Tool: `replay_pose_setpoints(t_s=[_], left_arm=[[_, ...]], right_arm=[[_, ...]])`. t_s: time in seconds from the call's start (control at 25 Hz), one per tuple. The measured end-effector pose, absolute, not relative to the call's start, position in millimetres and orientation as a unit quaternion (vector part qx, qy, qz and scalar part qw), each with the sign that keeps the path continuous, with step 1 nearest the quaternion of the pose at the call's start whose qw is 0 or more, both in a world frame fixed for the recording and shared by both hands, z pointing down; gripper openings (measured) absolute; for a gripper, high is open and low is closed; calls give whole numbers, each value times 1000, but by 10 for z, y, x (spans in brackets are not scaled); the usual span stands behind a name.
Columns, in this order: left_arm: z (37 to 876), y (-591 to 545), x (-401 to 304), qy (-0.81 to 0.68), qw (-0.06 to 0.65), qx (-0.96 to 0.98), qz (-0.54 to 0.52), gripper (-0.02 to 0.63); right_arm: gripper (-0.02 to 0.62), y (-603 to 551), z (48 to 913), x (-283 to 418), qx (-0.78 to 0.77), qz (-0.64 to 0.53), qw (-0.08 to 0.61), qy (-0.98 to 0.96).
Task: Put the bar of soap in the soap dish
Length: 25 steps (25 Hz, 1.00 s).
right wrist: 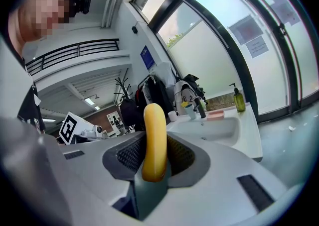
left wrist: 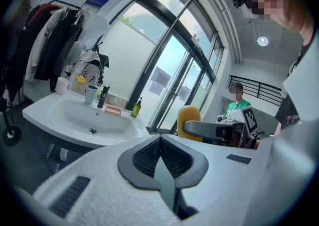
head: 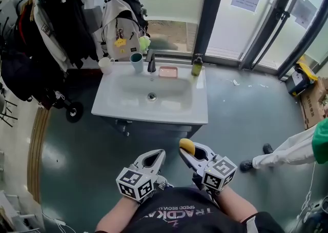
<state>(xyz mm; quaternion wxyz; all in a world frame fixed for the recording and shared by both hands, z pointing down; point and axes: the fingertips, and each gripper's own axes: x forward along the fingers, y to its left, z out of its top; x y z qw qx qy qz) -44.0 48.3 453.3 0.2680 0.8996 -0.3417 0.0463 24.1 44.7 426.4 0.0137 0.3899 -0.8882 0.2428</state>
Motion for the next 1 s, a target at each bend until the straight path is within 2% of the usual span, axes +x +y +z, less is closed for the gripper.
replay_pose_setpoints(t_s=[0.56, 1.0], left_arm=[[4447, 421, -1052, -383, 260, 886, 33, 9], [4420, 107, -1066, -404, 256, 878, 24, 9]], right_arm=[[110, 276, 4191, -386, 349, 237, 20, -907], [110, -86, 4240, -311, 347, 230, 32, -909]])
